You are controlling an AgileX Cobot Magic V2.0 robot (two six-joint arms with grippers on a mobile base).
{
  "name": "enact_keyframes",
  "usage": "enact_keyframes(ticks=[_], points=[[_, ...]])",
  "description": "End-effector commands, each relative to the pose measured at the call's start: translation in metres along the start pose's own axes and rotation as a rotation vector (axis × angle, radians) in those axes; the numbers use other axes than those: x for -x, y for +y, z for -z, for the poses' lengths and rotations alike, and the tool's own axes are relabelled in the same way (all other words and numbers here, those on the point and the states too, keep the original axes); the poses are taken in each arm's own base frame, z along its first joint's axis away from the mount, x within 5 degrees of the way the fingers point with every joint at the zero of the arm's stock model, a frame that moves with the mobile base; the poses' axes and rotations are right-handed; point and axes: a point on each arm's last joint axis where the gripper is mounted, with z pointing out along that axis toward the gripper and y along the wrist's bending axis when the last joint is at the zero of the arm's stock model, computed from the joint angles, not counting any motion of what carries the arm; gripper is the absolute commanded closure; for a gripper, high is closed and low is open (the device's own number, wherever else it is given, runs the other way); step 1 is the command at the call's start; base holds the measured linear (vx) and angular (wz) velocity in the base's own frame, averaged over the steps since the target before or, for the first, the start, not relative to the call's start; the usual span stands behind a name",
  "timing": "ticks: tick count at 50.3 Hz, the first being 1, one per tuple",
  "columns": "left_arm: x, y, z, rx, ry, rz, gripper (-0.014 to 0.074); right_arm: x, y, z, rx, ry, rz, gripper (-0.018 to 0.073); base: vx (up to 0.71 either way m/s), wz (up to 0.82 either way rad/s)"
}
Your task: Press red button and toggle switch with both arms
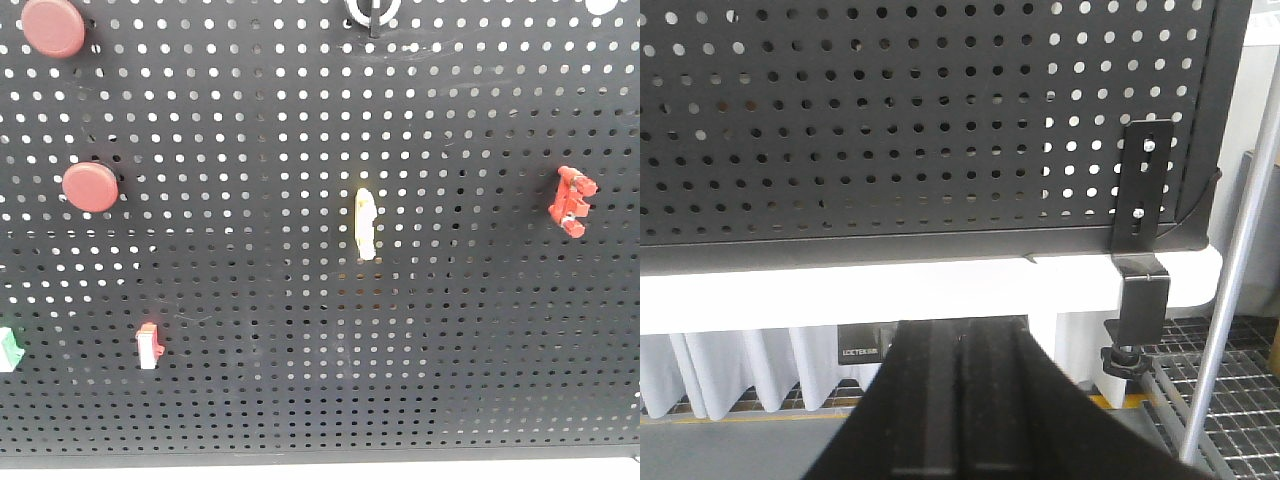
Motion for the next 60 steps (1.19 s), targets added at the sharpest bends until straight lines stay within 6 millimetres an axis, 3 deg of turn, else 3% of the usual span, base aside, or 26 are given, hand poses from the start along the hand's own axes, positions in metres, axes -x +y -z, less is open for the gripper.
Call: enact_keyframes(ticks=[1,21,43,47,50,56,60], points=[[-0.003,-0.001,-0.001,-0.007,-0.058,0.014,0.0594,0.004,0.0,0.0,-0.001,-0.078,0.014,0.0559,0.0,0.0],[-0.002,-0.001,-0.001,-0.007,-0.071,0.013,0.0594,0.005,0.0,0.0,0.001,-0.091,0.014,0.0559,0.0,0.0],[0.033,-0.001,0.008,-0.013,-0.43,0.03,0.0594,0.037,0.003,0.008,0.032,-0.421,0.005,0.0559,0.0,0.0],[0.049,0.0,0.013,-0.014,-0.506,0.043,0.0594,0.054,0.003,0.015,0.043,-0.48,-0.028,0.0559,0.0,0.0],[0.073,0.003,0.021,-0.006,-0.567,0.036,0.0594,0.071,0.003,0.021,0.042,-0.504,-0.036,0.0559,0.0,0.0],[0.128,0.01,0.039,0.014,-0.626,0.025,0.0594,0.127,0.002,0.042,0.021,-0.538,0.0,0.0559,0.0,0.0],[0.177,0.016,0.05,0.029,-0.642,0.016,0.0594,0.165,0.001,0.052,0.008,-0.546,0.009,0.0559,0.0,0.0]])
